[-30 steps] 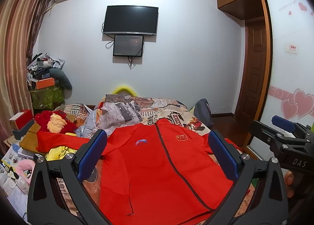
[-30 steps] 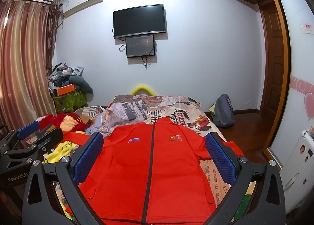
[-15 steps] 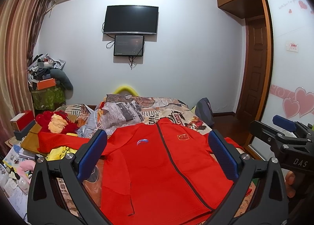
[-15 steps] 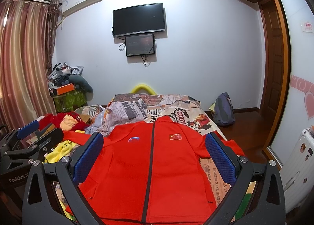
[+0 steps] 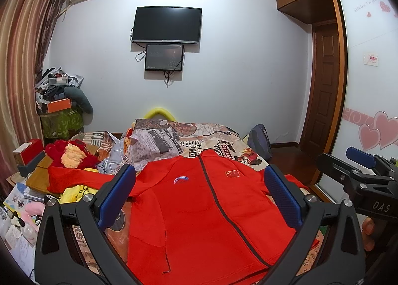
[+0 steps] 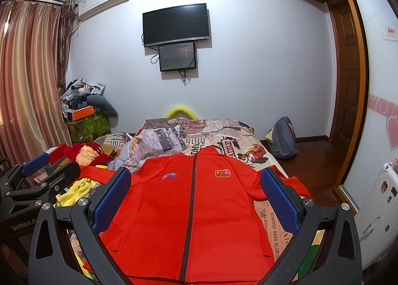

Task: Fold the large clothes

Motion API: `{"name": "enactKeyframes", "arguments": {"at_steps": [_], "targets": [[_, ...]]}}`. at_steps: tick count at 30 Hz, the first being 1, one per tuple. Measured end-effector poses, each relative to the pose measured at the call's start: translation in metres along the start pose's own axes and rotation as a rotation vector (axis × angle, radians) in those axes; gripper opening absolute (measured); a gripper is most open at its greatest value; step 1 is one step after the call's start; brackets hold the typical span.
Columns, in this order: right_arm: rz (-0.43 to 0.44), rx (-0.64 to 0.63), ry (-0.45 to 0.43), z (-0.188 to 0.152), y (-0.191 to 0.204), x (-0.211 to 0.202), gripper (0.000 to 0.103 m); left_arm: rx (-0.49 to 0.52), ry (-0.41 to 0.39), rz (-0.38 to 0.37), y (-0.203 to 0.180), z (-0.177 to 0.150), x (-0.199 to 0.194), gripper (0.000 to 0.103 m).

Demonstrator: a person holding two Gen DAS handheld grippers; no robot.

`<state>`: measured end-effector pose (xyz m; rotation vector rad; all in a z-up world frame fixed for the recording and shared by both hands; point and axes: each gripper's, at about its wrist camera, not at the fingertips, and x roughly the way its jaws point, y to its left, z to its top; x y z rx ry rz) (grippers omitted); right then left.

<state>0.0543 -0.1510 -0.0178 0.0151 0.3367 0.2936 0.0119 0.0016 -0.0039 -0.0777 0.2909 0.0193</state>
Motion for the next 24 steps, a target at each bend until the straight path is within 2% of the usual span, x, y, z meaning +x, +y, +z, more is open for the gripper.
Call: {"name": "enactKeyframes", "arguments": {"at_steps": [24], "targets": [[-0.003, 0.004, 0.022, -0.004, 0.004, 0.007, 0.103, -0.01, 0.018, 0.005, 0.005, 0.001, 0.013, 0.103]]}}
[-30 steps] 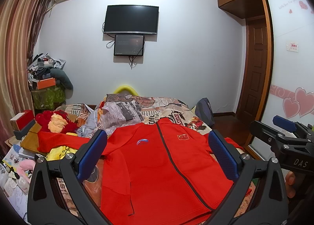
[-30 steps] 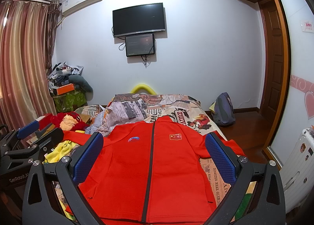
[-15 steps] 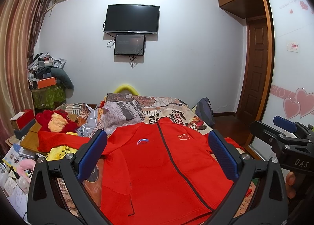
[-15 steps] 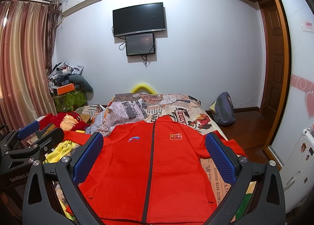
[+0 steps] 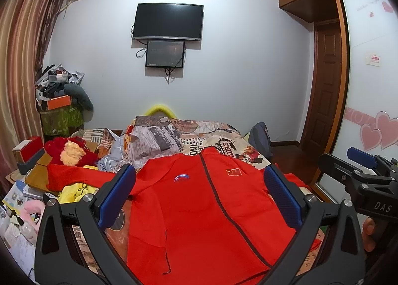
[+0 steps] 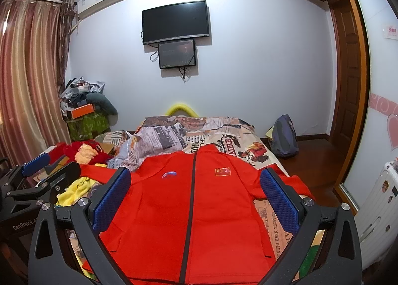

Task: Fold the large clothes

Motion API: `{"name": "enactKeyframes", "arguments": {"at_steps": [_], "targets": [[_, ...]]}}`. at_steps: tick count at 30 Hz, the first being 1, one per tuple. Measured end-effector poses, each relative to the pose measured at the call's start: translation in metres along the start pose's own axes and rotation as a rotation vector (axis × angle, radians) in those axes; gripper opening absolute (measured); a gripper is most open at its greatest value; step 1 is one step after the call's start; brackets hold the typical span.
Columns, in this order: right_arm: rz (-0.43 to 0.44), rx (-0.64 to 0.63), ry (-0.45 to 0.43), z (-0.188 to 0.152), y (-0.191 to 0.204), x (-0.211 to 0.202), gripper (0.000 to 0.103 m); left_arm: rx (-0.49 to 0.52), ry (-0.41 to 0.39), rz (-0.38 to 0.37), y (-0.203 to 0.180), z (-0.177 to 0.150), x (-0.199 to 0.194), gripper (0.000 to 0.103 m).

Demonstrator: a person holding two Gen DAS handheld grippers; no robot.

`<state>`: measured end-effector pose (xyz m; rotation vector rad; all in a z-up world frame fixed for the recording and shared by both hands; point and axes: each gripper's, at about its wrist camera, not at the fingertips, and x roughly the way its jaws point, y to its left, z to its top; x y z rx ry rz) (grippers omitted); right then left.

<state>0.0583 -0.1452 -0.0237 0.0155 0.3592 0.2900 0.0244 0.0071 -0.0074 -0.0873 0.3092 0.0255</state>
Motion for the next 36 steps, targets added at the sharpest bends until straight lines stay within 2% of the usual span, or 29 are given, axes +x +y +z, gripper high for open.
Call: {"name": "enactKeyframes", "arguments": {"at_steps": [5, 13, 18, 22, 25, 31, 36], "targets": [[0.0, 0.0, 0.019, 0.002, -0.002, 0.01, 0.103, -0.004, 0.008, 0.005, 0.009, -0.001, 0.012, 0.103], [0.001, 0.007, 0.054, 0.005, -0.003, 0.042, 0.103, -0.038, 0.043, 0.046, 0.041, 0.005, 0.057, 0.103], [0.007, 0.014, 0.068, 0.008, -0.004, 0.064, 0.103, -0.085, 0.081, 0.064, 0.08, 0.011, 0.093, 0.103], [0.005, -0.001, 0.082, 0.012, -0.002, 0.095, 0.103, -0.122, 0.118, 0.122, 0.121, 0.015, 0.125, 0.103], [0.007, -0.01, 0.097, 0.012, 0.0, 0.114, 0.103, -0.176, 0.16, 0.146, 0.161, 0.012, 0.151, 0.103], [0.053, -0.063, 0.182, 0.009, 0.013, 0.165, 0.103, -0.298, 0.325, 0.175, 0.242, -0.014, 0.208, 0.103], [0.084, -0.134, 0.27, 0.0, 0.028, 0.208, 0.103, -0.451, 0.455, 0.127, 0.306, -0.054, 0.249, 0.103]]}}
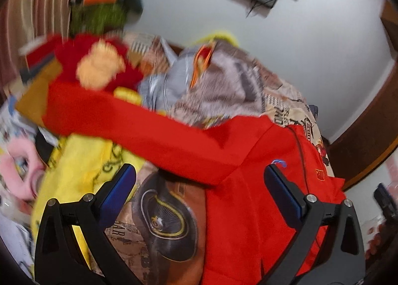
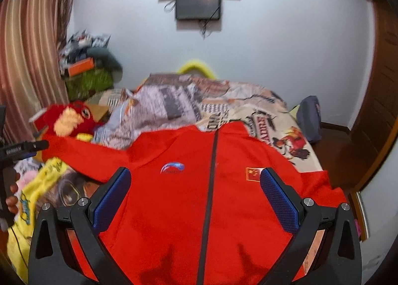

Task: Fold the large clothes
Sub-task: 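Lower both tools toward the red jacket's sleeves and hem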

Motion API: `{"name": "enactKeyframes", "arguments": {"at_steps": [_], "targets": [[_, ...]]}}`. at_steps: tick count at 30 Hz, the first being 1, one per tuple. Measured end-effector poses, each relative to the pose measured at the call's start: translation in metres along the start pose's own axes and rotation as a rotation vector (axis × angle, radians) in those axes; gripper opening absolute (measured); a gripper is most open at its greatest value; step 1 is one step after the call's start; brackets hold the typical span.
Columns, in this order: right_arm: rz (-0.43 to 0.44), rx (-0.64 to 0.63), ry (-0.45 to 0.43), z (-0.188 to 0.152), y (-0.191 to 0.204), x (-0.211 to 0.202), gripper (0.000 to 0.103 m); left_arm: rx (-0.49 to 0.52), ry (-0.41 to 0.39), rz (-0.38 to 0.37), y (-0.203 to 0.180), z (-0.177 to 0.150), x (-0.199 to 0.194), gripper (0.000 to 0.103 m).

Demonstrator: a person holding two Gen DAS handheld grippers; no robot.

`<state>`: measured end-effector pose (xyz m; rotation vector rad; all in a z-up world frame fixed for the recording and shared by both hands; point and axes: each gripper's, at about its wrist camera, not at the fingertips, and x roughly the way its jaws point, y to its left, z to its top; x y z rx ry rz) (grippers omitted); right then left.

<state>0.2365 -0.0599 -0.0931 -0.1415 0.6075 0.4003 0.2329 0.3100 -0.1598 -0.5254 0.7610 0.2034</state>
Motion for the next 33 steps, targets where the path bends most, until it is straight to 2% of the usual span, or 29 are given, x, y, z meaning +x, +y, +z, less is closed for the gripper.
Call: {"name": "enactKeyframes", "arguments": {"at_steps": [4, 7, 11, 12, 17, 19, 23, 26, 28, 30, 31, 33], "targets": [[0.024, -0.031, 0.092, 0.002, 0.005, 0.04, 0.103, -0.074, 0.081, -0.025, 0.034, -0.003, 0.027, 0.103], [0.051, -0.007, 0.173, 0.002, 0.005, 0.072, 0.103, -0.119, 0.121, -0.041, 0.059, 0.0, 0.043, 0.101], [0.063, 0.04, 0.264, -0.001, 0.001, 0.107, 0.103, -0.184, 0.128, -0.096, 0.087, 0.009, 0.054, 0.096], [0.058, 0.048, 0.286, -0.003, 0.0, 0.114, 0.103, -0.202, 0.127, -0.103, 0.095, 0.013, 0.058, 0.092], [0.049, 0.078, 0.349, -0.013, -0.005, 0.137, 0.103, -0.267, 0.139, -0.113, 0.126, 0.03, 0.077, 0.087], [0.037, 0.076, 0.366, -0.018, -0.006, 0.142, 0.103, -0.31, 0.146, -0.094, 0.142, 0.033, 0.088, 0.079], [0.011, 0.069, 0.392, -0.023, -0.007, 0.149, 0.103, -0.324, 0.121, -0.01, 0.162, 0.04, 0.1, 0.059], [0.005, 0.08, 0.406, -0.025, -0.01, 0.151, 0.103, -0.329, 0.091, 0.066, 0.172, 0.048, 0.105, 0.048], [0.0, 0.086, 0.412, -0.026, -0.012, 0.15, 0.103, -0.334, 0.086, 0.086, 0.177, 0.054, 0.107, 0.045], [-0.003, 0.088, 0.41, -0.026, -0.014, 0.15, 0.103, -0.318, 0.057, 0.129, 0.174, 0.062, 0.105, 0.029], [-0.006, 0.089, 0.407, -0.026, -0.016, 0.148, 0.103, -0.306, 0.048, 0.15, 0.173, 0.065, 0.104, 0.025], [-0.01, 0.097, 0.4, -0.024, -0.02, 0.145, 0.103, -0.271, 0.049, 0.192, 0.165, 0.072, 0.104, 0.01]]}}
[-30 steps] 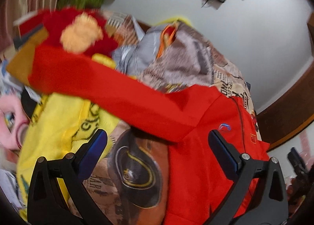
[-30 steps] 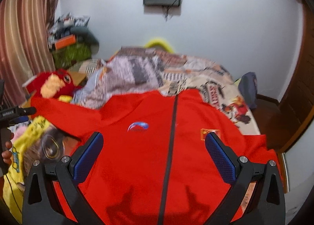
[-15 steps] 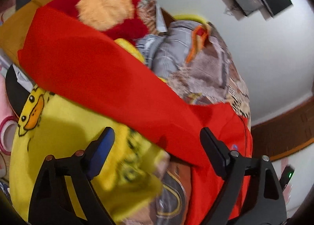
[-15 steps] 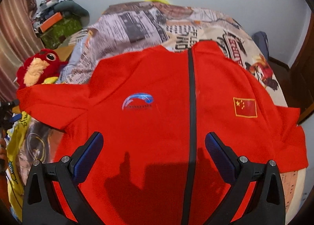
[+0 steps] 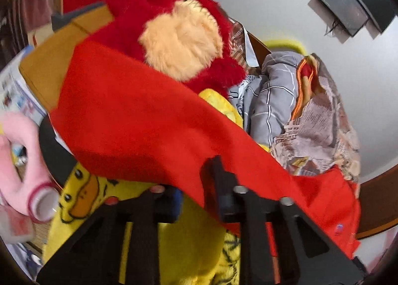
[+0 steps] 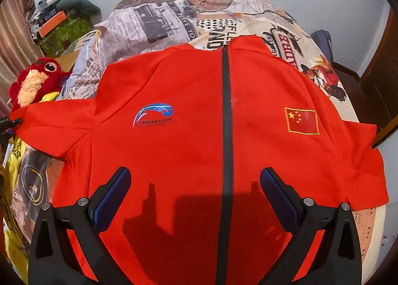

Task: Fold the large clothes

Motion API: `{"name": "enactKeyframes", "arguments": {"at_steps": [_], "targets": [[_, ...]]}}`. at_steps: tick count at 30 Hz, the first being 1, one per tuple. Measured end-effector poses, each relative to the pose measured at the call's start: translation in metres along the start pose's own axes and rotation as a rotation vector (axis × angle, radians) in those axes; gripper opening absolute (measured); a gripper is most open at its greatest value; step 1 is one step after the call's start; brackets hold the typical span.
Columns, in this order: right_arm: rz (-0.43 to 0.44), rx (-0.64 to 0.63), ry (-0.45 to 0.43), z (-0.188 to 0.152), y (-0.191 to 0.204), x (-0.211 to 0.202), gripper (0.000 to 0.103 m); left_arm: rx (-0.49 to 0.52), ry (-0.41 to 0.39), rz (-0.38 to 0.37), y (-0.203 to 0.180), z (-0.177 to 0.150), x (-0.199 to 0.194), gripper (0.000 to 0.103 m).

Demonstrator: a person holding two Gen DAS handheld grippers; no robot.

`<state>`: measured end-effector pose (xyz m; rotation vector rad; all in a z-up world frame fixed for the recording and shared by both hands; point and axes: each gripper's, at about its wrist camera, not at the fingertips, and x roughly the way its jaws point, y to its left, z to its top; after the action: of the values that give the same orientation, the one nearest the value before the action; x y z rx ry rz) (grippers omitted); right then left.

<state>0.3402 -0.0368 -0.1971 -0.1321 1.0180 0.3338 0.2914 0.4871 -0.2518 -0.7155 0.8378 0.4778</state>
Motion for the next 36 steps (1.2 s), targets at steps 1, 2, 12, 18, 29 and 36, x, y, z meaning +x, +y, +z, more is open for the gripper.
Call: {"name": "enactKeyframes", "arguments": {"at_steps": [1, 2, 12, 18, 29, 36], "targets": [[0.002, 0.007, -0.004, 0.0, -0.002, -0.002, 0.103, 0.015, -0.001, 0.009, -0.005, 0.002, -0.001, 0.008], [0.009, 0.02, -0.012, -0.001, -0.006, -0.004, 0.103, 0.041, -0.011, 0.016, -0.014, 0.003, -0.006, 0.007], [0.037, 0.077, -0.063, 0.001, -0.039, -0.023, 0.103, 0.267, -0.148, -0.092, -0.143, 0.005, -0.07, 0.005], [-0.008, -0.005, -0.156, 0.007, -0.054, -0.054, 0.103, 0.407, -0.173, -0.174, -0.243, -0.024, -0.083, 0.005], [-0.027, -0.072, -0.162, -0.004, -0.085, -0.06, 0.103, 0.574, 0.025, -0.323, -0.375, -0.135, -0.036, 0.005], [-0.047, -0.081, -0.105, -0.027, -0.104, -0.053, 0.103, 0.723, 0.235, -0.283, -0.399, -0.228, 0.015, 0.006]]}}
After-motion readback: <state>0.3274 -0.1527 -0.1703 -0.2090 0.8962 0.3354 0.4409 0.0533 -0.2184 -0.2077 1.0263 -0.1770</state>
